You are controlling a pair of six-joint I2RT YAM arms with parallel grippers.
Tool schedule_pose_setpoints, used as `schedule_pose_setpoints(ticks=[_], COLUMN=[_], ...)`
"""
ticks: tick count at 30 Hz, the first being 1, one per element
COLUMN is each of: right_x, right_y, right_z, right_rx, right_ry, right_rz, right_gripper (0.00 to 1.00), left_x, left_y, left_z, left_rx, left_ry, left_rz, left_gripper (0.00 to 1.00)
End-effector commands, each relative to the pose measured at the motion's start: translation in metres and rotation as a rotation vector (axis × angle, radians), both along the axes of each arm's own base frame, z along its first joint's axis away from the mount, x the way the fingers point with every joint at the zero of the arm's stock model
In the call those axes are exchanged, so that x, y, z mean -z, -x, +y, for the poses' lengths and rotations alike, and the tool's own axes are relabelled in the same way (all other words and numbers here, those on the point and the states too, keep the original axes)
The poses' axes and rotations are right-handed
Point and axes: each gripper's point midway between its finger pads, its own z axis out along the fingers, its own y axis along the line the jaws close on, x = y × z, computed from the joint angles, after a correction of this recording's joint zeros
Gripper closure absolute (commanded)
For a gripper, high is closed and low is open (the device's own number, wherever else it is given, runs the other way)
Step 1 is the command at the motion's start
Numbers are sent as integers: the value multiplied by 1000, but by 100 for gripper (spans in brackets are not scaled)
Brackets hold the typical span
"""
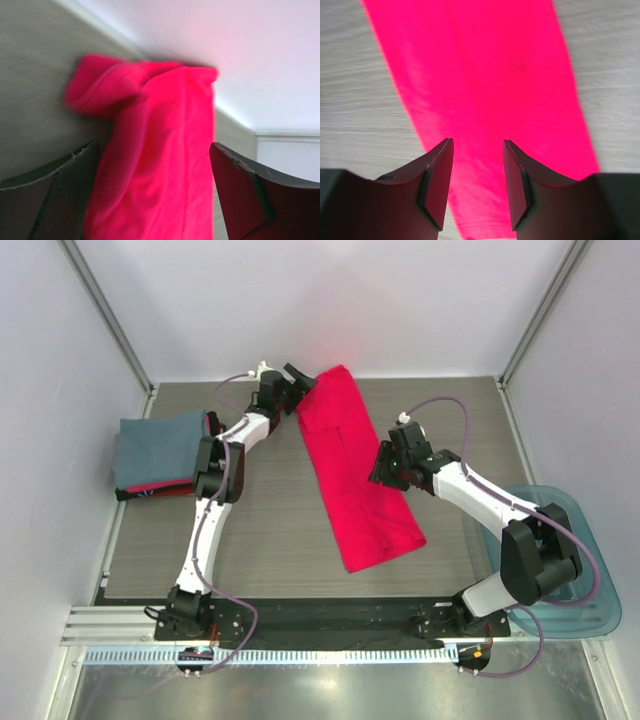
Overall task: Fold and stack the t-shirts
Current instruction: Fold the tshirt
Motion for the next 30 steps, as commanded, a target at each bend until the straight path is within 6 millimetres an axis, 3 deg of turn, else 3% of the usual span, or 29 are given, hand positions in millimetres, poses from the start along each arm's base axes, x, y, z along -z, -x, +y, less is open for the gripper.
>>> schedule_pose_setpoints(ticks=[1,2,3,4,5,8,10,11,12,13,17,21,25,30], right_x=[12,20,22,25,31,39,43,48,50,56,70,87,99,94], right_y=[5,10,12,15,21,30,35,41,44,50,63,78,101,134], right_z=[-24,-36,-41,-46,-53,-69,-72,-75,-77,-81,-90,-81,-73,-40], right_rx=[12,41,55,65,75,108,110,113,123,130,152,117,101,16], right_ry=[132,178,199,216,244,291,298,306,312,324,351,300,227,136], right_rz=[3,18,20,24,41,61,77,103,114,134,169,229,274,281], right_gripper=[50,46,42,38,31,31,34,35,36,36,36,38,41,42], left_x=[-27,-59,-65,-49,-80,-96,-97,-84,-101,-105,-107,-108,-105,-94], left_y=[12,18,23,39,47,78,96,113,122,130,165,203,235,273], left_z=[52,60,74,82,89,101,106,110,114,118,132,133,121,127], left_rx=[-64,-66,-87,-97,-105,-87,-71,-63,-69,-74,-78,-32,49,42], left_ry=[-37,-17,-16,-37,-43,-94,-129,-155,-155,-154,-162,-178,-154,-297], left_rz=[67,28,29,77,42,101,143,201,180,182,211,249,259,315], left_gripper=[9,5,4,2,0,0,0,0,0,0,1,0,0,0])
